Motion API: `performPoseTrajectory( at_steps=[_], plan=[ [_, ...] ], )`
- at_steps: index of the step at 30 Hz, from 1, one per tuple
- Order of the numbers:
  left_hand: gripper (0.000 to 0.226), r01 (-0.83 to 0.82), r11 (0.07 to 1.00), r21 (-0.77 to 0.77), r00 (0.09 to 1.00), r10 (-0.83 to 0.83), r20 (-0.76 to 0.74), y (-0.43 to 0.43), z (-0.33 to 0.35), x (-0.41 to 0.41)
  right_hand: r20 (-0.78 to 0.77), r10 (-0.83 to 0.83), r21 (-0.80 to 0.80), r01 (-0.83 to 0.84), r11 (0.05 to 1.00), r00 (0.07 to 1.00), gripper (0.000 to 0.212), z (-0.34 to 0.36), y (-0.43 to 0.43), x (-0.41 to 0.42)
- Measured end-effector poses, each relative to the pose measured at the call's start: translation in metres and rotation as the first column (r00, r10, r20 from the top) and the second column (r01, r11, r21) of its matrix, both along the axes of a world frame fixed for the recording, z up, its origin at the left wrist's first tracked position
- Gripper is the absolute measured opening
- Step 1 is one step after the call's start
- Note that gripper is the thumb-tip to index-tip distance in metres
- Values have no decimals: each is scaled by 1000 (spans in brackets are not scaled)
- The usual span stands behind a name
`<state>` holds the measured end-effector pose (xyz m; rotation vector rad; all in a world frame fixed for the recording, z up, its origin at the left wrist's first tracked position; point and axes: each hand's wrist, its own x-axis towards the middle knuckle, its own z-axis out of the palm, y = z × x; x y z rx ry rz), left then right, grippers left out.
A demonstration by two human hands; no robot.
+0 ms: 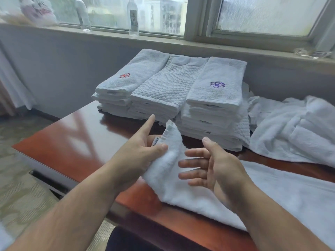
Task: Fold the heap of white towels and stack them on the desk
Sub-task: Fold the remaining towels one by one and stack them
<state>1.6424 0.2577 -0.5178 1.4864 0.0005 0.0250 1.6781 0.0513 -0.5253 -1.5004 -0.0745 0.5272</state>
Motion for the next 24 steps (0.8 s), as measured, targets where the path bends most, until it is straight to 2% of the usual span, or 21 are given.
performPoseTrajectory(
  at_steps=[1,4,8,10,12,15,19,24],
  plan=[
    [99,27,1000,-7,1000,-27,2,-12,3,0,-68,21,71,-16,997,997,63,1,-6,-2],
    [99,139,990,-21,990,-139,1,-53,6,5,-142,55,227,-21,974,988,76,0,-32,-8],
    [85,224,964,139,974,-228,12,-104,3,16,-169,56,427,22,904,984,94,3,-73,-10],
    [72,293,954,65,956,-293,-2,-125,3,20,-187,65,533,46,845,980,98,4,-92,-12],
    [63,339,933,-119,938,-345,-29,-138,4,23,-200,104,626,46,779,974,100,5,-105,-15],
    [55,317,917,-242,939,-339,-55,-150,3,24,-242,75,625,96,775,967,98,2,-117,-19],
    [38,230,932,-280,970,-244,-15,-152,1,27,-252,11,533,129,836,968,90,-6,-120,-16],
    [30,69,948,-310,993,-96,-70,-141,-1,26,-275,-70,461,195,866,959,84,-6,-105,-11]
  ],
)
